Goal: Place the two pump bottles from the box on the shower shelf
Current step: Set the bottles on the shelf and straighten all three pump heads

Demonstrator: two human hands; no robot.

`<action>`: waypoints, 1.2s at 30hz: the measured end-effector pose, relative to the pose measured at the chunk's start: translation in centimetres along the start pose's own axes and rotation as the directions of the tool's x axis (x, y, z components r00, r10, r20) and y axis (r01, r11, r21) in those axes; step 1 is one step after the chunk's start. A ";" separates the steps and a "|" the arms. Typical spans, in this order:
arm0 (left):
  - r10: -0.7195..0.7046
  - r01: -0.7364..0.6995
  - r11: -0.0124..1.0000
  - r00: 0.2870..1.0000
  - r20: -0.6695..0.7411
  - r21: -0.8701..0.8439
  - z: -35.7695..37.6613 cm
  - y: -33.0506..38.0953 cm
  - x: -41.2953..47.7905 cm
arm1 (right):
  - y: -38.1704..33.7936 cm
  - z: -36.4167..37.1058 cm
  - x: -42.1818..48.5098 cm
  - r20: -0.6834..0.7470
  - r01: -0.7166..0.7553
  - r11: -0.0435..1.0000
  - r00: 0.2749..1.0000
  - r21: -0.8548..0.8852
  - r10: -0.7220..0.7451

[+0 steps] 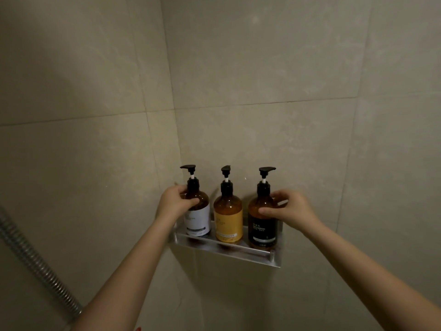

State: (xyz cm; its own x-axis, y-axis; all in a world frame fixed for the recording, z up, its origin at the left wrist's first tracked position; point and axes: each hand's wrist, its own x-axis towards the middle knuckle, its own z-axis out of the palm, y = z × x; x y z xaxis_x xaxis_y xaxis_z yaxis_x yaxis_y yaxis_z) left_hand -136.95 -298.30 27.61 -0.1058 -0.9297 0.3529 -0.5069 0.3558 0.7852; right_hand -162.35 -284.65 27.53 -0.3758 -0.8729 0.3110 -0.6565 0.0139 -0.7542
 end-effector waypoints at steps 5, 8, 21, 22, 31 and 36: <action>-0.023 0.023 1.000 1.000 -0.007 -0.008 0.3 -0.6 0.4 | 0.0 0.0 0.0 0.008 -0.010 1.000 1.000 -0.014 0.010; -0.010 0.010 1.000 1.000 -0.010 -0.007 0.5 -0.8 0.2 | 0.1 0.1 -0.1 -0.002 -0.005 1.000 1.000 -0.021 0.005; 0.241 -0.327 0.886 0.931 -0.275 -0.330 5.0 6.4 -10.9 | -3.0 -6.4 1.7 -0.228 0.291 0.956 0.933 0.029 -0.277; 0.248 -0.298 0.894 0.951 -0.185 -0.336 5.9 7.1 -11.2 | -4.0 -6.9 2.2 -0.180 0.315 0.948 0.931 -0.040 -0.317; 0.268 -0.268 0.960 0.963 -0.007 -0.077 9.7 9.0 -10.8 | -9.9 -6.0 3.9 0.328 0.375 0.807 0.914 -0.457 -0.239; 0.266 -0.263 0.963 0.962 0.055 -0.060 9.3 8.7 -9.8 | -10.3 -5.7 4.7 0.343 0.378 0.780 0.913 -0.500 -0.222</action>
State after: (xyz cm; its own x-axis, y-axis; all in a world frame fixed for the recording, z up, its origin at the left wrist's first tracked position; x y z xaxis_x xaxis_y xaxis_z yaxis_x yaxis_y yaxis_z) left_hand -148.25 -286.92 26.29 -0.2837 -0.8051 0.5209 -0.4089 0.5929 0.6937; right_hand -161.10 -286.06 40.04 0.0273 -0.9671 0.2529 -0.9805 -0.0752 -0.1817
